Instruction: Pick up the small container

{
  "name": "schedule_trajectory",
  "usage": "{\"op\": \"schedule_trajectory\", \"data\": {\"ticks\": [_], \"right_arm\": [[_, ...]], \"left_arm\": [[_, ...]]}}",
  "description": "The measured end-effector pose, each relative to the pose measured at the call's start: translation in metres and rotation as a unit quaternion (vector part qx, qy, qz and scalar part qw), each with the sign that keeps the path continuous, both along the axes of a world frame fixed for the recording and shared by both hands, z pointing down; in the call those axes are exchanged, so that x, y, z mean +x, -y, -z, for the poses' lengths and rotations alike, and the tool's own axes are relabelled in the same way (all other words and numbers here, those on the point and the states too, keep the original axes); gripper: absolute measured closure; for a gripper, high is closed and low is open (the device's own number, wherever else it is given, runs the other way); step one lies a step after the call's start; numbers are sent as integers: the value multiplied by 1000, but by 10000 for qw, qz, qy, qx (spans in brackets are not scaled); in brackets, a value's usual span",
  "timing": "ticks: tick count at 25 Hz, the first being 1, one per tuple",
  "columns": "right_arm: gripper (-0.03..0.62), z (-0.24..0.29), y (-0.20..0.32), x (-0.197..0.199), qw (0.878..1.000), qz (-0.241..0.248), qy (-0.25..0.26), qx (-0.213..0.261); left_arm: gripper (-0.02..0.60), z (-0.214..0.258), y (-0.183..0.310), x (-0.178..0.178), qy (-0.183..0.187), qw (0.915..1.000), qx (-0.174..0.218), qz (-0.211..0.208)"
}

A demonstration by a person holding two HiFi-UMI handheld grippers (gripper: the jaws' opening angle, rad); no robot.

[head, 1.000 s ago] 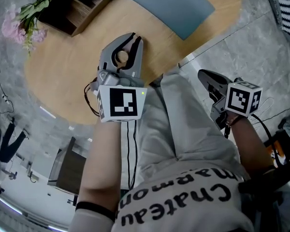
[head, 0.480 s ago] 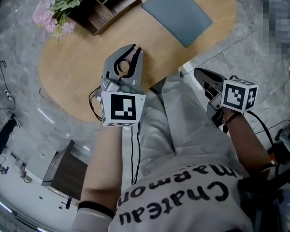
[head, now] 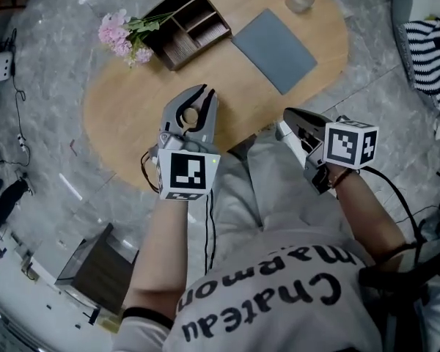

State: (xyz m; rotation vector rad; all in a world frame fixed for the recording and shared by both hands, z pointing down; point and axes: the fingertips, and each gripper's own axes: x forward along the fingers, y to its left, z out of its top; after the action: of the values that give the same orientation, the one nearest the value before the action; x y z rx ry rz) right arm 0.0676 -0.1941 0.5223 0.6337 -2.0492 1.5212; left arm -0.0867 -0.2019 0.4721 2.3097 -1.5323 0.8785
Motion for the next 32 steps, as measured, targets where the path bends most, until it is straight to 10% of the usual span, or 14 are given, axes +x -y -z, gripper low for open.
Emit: {"op": "schedule_trajectory", "data": {"ticks": [32], "right_arm": [[582, 251, 58, -122, 9666, 983, 1696, 1648]], "left_arm": [[525, 235, 25, -17, -304, 9873, 1318, 837]]}}
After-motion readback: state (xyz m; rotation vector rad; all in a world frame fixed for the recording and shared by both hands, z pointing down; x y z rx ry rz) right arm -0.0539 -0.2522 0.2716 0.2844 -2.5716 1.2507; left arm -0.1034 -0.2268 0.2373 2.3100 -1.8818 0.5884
